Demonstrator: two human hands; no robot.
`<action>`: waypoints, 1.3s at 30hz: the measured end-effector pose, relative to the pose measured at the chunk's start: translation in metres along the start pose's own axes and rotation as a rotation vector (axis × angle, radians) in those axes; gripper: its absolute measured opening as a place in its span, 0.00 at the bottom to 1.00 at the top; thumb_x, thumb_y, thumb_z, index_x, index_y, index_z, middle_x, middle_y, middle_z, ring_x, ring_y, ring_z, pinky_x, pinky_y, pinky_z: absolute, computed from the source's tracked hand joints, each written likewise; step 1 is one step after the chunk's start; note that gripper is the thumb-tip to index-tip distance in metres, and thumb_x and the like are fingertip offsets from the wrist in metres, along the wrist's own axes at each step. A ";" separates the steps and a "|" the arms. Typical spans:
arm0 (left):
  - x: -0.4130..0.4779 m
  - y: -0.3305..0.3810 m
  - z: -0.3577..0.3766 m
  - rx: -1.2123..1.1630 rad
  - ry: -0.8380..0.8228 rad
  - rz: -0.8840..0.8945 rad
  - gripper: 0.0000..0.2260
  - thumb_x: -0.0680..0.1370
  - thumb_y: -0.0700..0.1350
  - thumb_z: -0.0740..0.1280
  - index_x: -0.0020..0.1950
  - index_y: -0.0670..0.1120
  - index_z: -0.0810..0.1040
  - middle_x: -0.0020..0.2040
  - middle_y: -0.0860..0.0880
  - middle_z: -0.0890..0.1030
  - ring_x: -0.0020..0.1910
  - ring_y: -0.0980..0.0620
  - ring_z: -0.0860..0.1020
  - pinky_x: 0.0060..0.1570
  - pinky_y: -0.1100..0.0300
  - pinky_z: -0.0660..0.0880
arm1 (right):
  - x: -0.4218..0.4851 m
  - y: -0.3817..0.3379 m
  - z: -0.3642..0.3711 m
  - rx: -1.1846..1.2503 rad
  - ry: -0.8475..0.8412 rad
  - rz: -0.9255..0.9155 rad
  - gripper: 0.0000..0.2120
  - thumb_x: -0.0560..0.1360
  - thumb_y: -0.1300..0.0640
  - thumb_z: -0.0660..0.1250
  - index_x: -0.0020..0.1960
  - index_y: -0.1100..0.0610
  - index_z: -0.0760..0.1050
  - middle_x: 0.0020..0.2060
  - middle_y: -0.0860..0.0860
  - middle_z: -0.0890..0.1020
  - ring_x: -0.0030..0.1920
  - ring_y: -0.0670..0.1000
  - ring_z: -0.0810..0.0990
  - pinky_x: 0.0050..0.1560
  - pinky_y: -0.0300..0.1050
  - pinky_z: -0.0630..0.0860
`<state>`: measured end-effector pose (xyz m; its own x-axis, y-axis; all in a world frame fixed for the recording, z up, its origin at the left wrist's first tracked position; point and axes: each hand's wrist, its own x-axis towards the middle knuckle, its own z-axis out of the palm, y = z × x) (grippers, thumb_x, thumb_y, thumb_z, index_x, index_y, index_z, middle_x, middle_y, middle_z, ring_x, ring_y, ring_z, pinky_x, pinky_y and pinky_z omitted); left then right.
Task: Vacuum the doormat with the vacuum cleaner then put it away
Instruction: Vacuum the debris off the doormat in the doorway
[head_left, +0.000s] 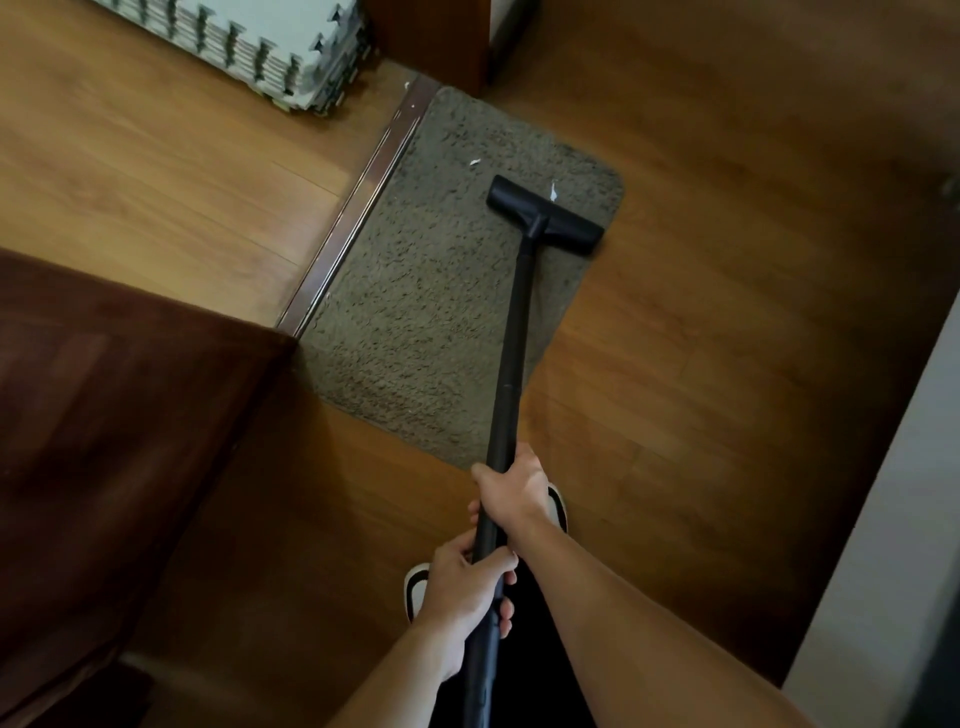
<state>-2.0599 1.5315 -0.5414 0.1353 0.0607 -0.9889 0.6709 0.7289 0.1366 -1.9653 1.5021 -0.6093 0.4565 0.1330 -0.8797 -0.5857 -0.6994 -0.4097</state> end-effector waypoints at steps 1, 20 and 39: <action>0.002 0.005 0.005 -0.002 0.000 0.000 0.03 0.75 0.35 0.70 0.46 0.38 0.78 0.32 0.44 0.75 0.22 0.47 0.69 0.24 0.58 0.67 | 0.004 -0.004 -0.004 -0.006 -0.002 -0.001 0.13 0.77 0.58 0.68 0.59 0.56 0.68 0.40 0.59 0.83 0.24 0.48 0.81 0.26 0.41 0.76; 0.026 0.082 0.071 -0.046 -0.032 0.064 0.04 0.74 0.35 0.71 0.41 0.38 0.77 0.29 0.45 0.74 0.23 0.47 0.70 0.25 0.57 0.68 | 0.060 -0.077 -0.066 -0.029 -0.006 -0.047 0.14 0.77 0.59 0.68 0.60 0.58 0.68 0.41 0.58 0.83 0.24 0.47 0.80 0.25 0.39 0.75; -0.007 -0.007 -0.013 -0.113 -0.026 -0.052 0.05 0.75 0.35 0.72 0.41 0.37 0.77 0.31 0.42 0.75 0.22 0.47 0.69 0.23 0.59 0.68 | -0.017 -0.004 0.009 -0.129 -0.015 -0.031 0.14 0.78 0.57 0.69 0.60 0.53 0.67 0.44 0.55 0.81 0.25 0.46 0.79 0.24 0.38 0.74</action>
<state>-2.0749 1.5352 -0.5358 0.1221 0.0038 -0.9925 0.5916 0.8026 0.0759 -1.9770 1.5090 -0.5951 0.4622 0.1655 -0.8712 -0.4801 -0.7793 -0.4028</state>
